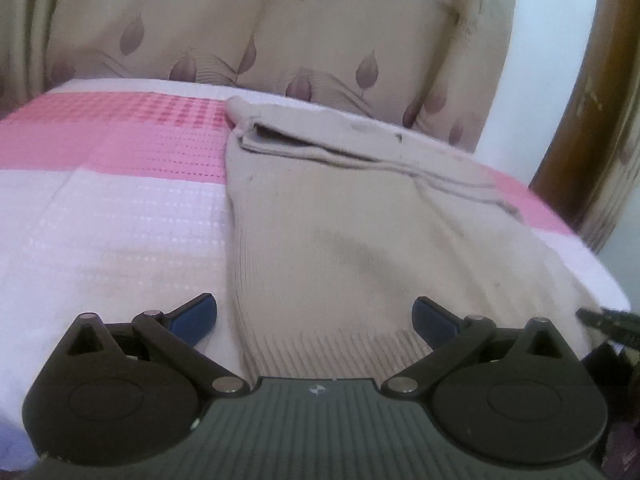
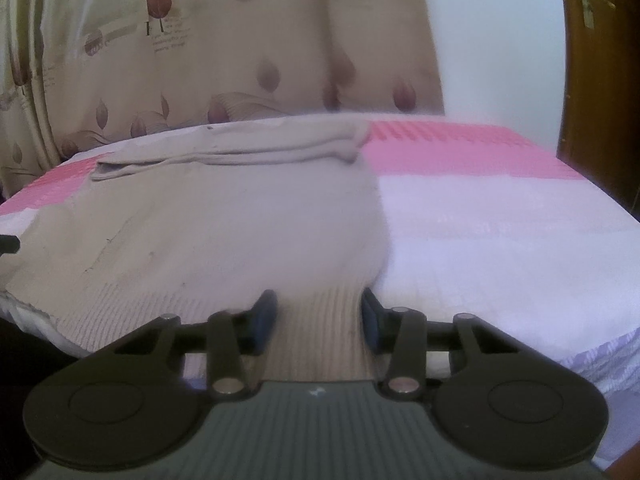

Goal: Fold small clothes
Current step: 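Move both tools to the ribbed hem of the sweater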

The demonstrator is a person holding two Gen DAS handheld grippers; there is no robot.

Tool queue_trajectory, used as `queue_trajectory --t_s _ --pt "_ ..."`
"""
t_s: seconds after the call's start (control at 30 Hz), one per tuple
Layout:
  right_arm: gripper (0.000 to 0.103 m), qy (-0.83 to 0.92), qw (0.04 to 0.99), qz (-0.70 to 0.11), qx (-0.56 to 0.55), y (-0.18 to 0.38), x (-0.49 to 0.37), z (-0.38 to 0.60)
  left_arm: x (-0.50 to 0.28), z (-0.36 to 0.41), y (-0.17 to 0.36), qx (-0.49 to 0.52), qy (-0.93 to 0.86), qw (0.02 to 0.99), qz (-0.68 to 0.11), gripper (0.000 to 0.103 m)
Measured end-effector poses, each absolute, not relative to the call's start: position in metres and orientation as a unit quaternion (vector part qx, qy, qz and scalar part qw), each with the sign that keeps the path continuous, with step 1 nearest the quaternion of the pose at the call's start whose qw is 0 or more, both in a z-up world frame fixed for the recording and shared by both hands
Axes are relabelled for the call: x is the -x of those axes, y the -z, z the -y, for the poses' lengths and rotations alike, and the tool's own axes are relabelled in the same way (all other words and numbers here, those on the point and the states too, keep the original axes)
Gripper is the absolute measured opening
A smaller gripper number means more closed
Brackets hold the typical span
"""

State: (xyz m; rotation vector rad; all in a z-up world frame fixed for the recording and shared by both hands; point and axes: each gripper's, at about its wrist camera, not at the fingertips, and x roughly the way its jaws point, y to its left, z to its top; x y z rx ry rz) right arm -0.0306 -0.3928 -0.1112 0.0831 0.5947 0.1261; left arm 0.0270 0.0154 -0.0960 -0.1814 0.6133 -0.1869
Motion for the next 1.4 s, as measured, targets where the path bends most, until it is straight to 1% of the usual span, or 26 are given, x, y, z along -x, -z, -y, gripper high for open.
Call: queue_trajectory --t_s 0.27,0.37,0.4,0.43,0.47,0.5,0.53,0.57,0.63,0.67,0.7,0.73,0.8,0.93,1.0,1.13,1.17,1.23,1.3,1.37,1.4 --pt "0.044 -0.051 0.954 -0.294 -0.035 0.111 0.031 0.388 -0.015 -0.003 0.098 0.064 0.127 0.941 -0.306 0.100" --pt "0.044 -0.047 0.953 -0.297 -0.037 0.111 0.030 0.388 -0.010 0.001 0.100 0.058 0.125 0.943 -0.302 0.096" --pt "0.044 -0.046 0.953 -0.298 -0.037 0.111 0.030 0.388 -0.010 0.001 0.100 0.059 0.123 0.944 -0.301 0.093" --pt "0.044 -0.046 0.953 -0.298 -0.037 0.111 0.030 0.388 -0.009 0.001 0.100 0.062 0.120 0.944 -0.301 0.085" --pt "0.044 -0.045 0.952 -0.299 -0.038 0.110 0.030 0.388 -0.008 0.000 0.099 0.066 0.115 0.945 -0.300 0.079" --pt "0.044 -0.044 0.952 -0.300 -0.038 0.110 0.030 0.387 -0.008 -0.001 0.099 0.071 0.113 0.944 -0.301 0.067" --pt "0.044 -0.043 0.952 -0.301 -0.039 0.110 0.030 0.387 -0.009 -0.003 0.098 0.076 0.111 0.944 -0.302 0.058" --pt "0.044 -0.043 0.952 -0.302 -0.040 0.110 0.030 0.388 -0.009 -0.006 0.098 0.084 0.108 0.943 -0.304 0.056" --pt "0.044 -0.042 0.951 -0.302 -0.042 0.110 0.030 0.388 -0.008 -0.011 0.098 0.100 0.112 0.941 -0.304 0.058" --pt "0.044 -0.042 0.951 -0.302 -0.043 0.110 0.030 0.388 -0.008 -0.012 0.098 0.105 0.113 0.941 -0.303 0.062" --pt "0.044 -0.042 0.951 -0.302 -0.045 0.110 0.030 0.388 -0.008 -0.013 0.098 0.110 0.119 0.940 -0.301 0.071" --pt "0.045 -0.042 0.951 -0.302 -0.049 0.110 0.031 0.388 -0.007 -0.012 0.098 0.113 0.127 0.939 -0.300 0.085" --pt "0.046 -0.045 0.950 -0.302 -0.060 0.110 0.032 0.391 -0.005 -0.008 0.098 0.109 0.135 0.938 -0.301 0.102" --pt "0.049 -0.056 0.949 -0.301 -0.080 0.111 0.036 0.400 -0.001 0.001 0.100 0.082 0.130 0.943 -0.297 0.103" --pt "0.053 -0.065 0.948 -0.300 -0.085 0.112 0.038 0.402 0.001 -0.001 0.101 0.087 0.135 0.942 -0.294 0.103" --pt "0.058 -0.075 0.948 -0.297 -0.083 0.113 0.039 0.401 0.001 -0.009 0.101 0.108 0.146 0.939 -0.293 0.100" --pt "0.061 -0.077 0.948 -0.296 -0.082 0.113 0.040 0.400 0.001 -0.010 0.101 0.111 0.148 0.938 -0.293 0.099" --pt "0.067 -0.077 0.949 -0.297 -0.077 0.113 0.040 0.397 0.002 -0.012 0.101 0.112 0.145 0.939 -0.292 0.093" --pt "0.086 -0.071 0.948 -0.300 -0.073 0.112 0.041 0.396 0.005 -0.013 0.100 0.115 0.139 0.941 -0.288 0.090" --pt "0.087 -0.069 0.948 -0.301 -0.074 0.113 0.041 0.396 0.010 -0.020 0.100 0.131 0.125 0.944 -0.276 0.091" --pt "0.087 -0.070 0.948 -0.301 -0.075 0.113 0.041 0.396 0.013 -0.024 0.100 0.142 0.111 0.946 -0.271 0.096"
